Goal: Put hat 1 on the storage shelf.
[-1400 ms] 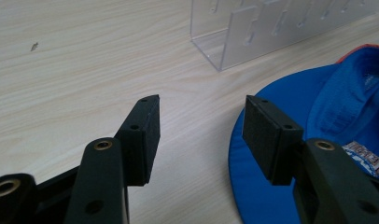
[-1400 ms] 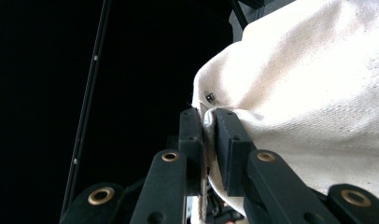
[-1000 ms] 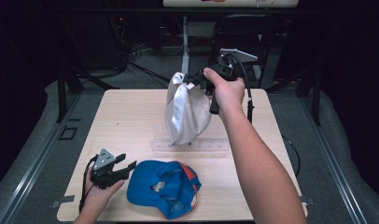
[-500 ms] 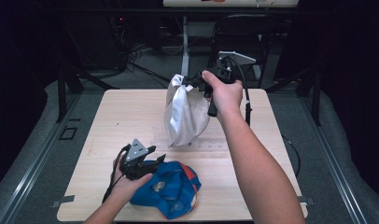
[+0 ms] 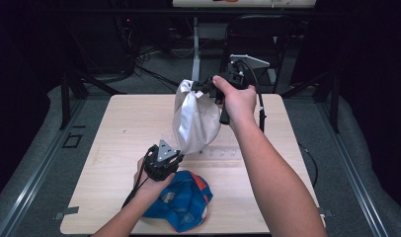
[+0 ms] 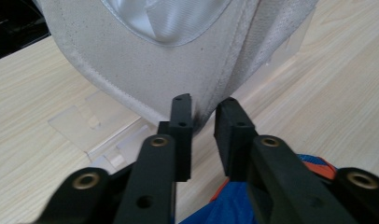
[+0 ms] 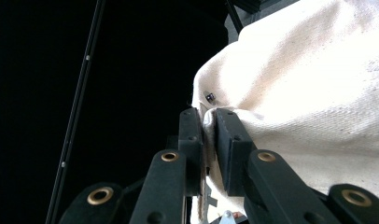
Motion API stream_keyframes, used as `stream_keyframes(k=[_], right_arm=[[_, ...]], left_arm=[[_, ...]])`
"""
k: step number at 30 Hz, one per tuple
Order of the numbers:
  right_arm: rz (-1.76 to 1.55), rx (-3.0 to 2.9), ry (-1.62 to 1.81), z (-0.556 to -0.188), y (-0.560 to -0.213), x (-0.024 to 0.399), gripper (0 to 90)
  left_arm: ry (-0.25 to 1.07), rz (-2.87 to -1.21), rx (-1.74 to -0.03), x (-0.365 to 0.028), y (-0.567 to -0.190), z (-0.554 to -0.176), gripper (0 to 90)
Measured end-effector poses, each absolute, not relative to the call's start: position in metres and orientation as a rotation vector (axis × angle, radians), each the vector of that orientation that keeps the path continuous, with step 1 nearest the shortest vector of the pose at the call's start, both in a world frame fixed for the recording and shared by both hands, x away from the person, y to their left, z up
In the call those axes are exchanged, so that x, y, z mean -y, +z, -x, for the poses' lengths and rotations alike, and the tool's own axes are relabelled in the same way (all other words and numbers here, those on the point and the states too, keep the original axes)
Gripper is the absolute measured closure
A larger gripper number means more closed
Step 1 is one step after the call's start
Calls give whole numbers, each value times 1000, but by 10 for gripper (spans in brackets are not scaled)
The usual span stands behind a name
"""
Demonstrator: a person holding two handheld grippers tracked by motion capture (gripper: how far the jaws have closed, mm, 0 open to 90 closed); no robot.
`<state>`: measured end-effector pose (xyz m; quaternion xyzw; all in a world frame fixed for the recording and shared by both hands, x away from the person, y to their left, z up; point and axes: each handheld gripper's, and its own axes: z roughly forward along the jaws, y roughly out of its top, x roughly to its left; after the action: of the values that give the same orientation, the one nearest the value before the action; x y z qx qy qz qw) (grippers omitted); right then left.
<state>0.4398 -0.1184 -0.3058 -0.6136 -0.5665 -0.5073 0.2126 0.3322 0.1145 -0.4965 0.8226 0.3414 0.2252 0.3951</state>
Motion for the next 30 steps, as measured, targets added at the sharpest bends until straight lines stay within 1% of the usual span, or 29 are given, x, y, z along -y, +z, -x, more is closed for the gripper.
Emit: stream_keyframes(k=[5, 15, 26, 29, 30], right_arm=[[1685, 1585, -1407, -438, -305, 114, 811], [1682, 1606, -1398, -439, -305, 106, 810], [1677, 1605, -1396, -441, -308, 103, 810], [1672, 1608, -1395, -439, -306, 102, 810], [1669, 1608, -1399, -439, -305, 102, 810]], left_arm=[[564, -2091, -854, -122, -495, -334, 823], [454, -2033, -858, -147, -499, -345, 834], [358, -1993, -778, -166, -505, -357, 840], [350, -1990, -760, -168, -505, -359, 840], [326, -1983, -754, -169, -507, -361, 838]])
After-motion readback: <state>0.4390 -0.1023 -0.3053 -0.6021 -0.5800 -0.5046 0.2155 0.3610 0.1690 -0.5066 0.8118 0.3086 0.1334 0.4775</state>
